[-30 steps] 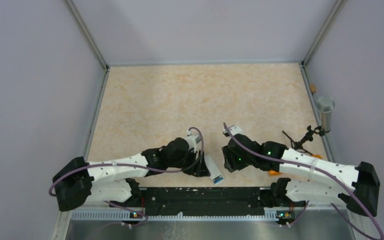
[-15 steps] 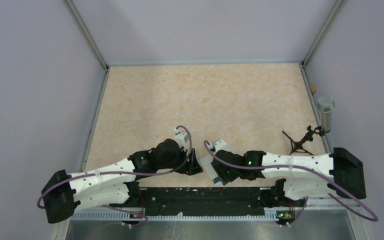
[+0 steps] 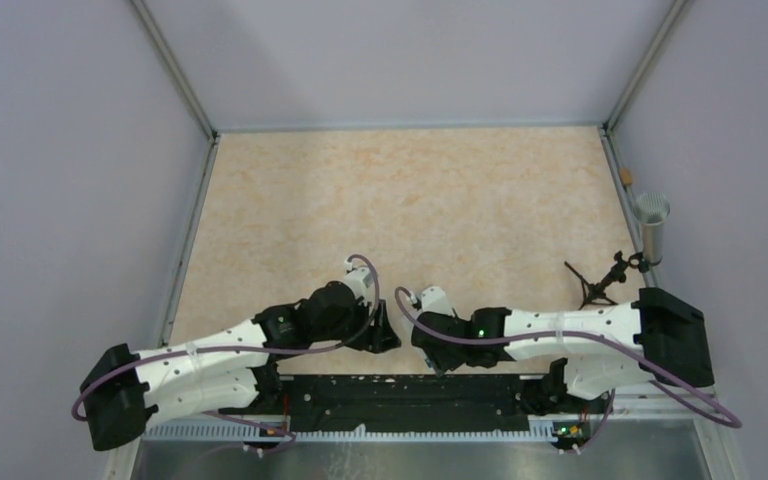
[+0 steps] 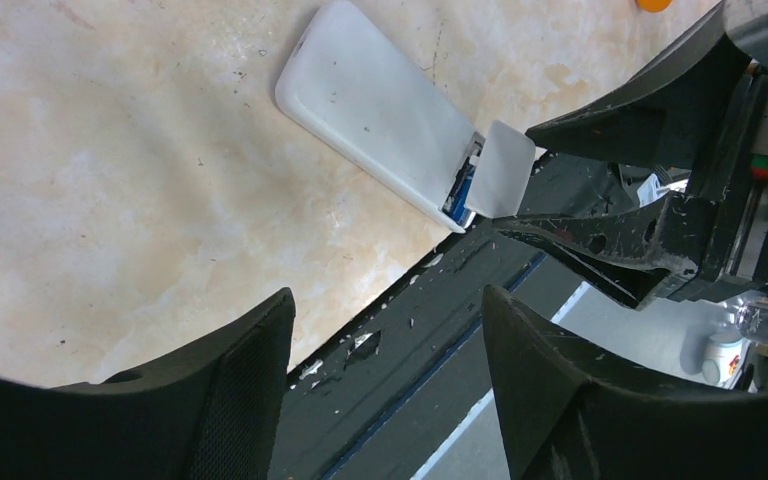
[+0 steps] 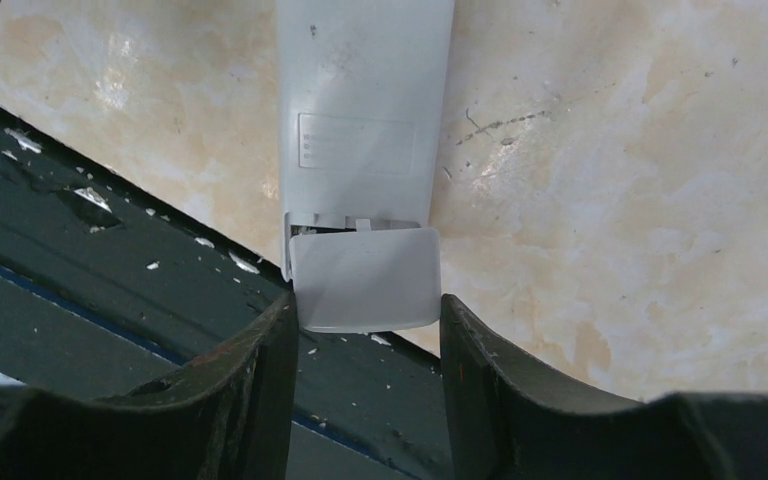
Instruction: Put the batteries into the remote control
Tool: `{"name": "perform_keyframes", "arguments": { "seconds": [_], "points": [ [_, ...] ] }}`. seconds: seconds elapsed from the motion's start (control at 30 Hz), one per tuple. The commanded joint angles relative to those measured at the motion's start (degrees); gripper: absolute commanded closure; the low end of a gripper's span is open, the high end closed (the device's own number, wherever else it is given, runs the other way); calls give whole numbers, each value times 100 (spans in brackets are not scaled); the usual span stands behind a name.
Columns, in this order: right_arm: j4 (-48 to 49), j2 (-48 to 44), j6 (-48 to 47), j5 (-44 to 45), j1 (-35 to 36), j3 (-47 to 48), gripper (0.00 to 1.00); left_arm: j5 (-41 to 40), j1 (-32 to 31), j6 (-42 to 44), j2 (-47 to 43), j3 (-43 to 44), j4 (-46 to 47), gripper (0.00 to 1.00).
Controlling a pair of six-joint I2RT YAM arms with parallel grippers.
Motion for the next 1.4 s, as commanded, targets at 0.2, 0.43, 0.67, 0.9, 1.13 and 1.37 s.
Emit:
{"name": "perform_keyframes", "arguments": {
  "seconds": [0.2, 0.43, 0.67, 0.9, 1.13, 1.37],
  "points": [
    [-639, 494, 559, -11, 119, 710, 86, 31, 34, 105, -110, -177, 202, 30],
    [-1073, 888, 773, -129, 132, 1163, 87, -44, 34, 232, -263, -204, 30, 31],
    [-1338, 1175, 940, -266, 129, 1410, 87, -9, 43, 330, -477, -269, -55, 30],
    [-1373, 1243, 1064, -320, 125, 1436, 88, 73, 94, 444, -510, -290, -74, 30],
    [-1336, 1384, 1028, -341, 85, 1501, 88, 156, 159, 520, -463, -273, -40, 30],
    [-1167, 1342, 951, -350, -7, 1467, 88, 262, 230, 548, -420, -249, -38, 30]
  ]
}}
